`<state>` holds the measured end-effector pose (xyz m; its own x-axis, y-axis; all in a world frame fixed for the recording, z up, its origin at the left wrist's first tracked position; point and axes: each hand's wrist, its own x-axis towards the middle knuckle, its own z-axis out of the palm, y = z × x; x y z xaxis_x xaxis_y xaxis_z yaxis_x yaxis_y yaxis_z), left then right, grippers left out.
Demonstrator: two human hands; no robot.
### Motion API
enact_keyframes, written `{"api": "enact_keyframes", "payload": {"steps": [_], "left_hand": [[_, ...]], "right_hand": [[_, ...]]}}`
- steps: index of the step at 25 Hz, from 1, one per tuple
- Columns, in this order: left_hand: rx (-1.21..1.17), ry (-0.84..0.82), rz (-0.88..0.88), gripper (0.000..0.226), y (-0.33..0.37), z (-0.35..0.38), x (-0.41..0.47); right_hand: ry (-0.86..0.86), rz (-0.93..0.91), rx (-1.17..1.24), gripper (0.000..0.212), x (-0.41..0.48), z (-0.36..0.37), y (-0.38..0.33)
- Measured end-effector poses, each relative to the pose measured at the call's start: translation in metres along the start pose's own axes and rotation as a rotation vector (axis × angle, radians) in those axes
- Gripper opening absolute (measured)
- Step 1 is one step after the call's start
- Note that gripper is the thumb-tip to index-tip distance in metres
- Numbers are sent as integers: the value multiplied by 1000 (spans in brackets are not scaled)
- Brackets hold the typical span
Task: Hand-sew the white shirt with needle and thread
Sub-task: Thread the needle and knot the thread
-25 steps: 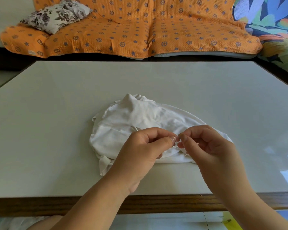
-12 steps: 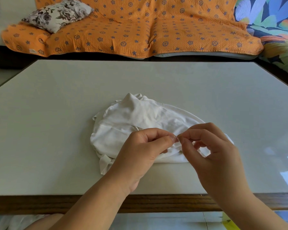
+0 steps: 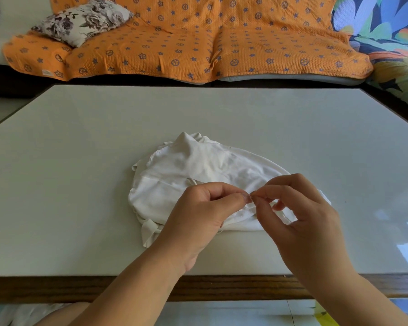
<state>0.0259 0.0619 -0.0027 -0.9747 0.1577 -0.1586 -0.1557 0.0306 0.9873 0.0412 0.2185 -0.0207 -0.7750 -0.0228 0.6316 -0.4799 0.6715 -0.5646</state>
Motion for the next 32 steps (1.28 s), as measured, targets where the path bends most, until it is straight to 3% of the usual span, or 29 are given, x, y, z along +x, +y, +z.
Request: {"api": "enact_keyframes", "payload": {"steps": [5, 18, 23, 29, 32], "left_hand": [[42, 26, 4, 12, 1, 1, 1], [76, -7, 10, 11, -1, 0, 0], [83, 47, -19, 11, 0, 1, 1], [100, 52, -19, 10, 3, 3, -2], [53, 51, -35, 10, 6, 2, -1]], "right_hand": [[10, -10, -32, 6, -1, 1, 3], [-11, -11, -46, 7, 0, 0, 3], [-23, -33, -32, 20, -1, 2, 1], [-3, -43, -60, 10, 0, 1, 3], [-103, 104, 107, 12, 4, -6, 2]]}}
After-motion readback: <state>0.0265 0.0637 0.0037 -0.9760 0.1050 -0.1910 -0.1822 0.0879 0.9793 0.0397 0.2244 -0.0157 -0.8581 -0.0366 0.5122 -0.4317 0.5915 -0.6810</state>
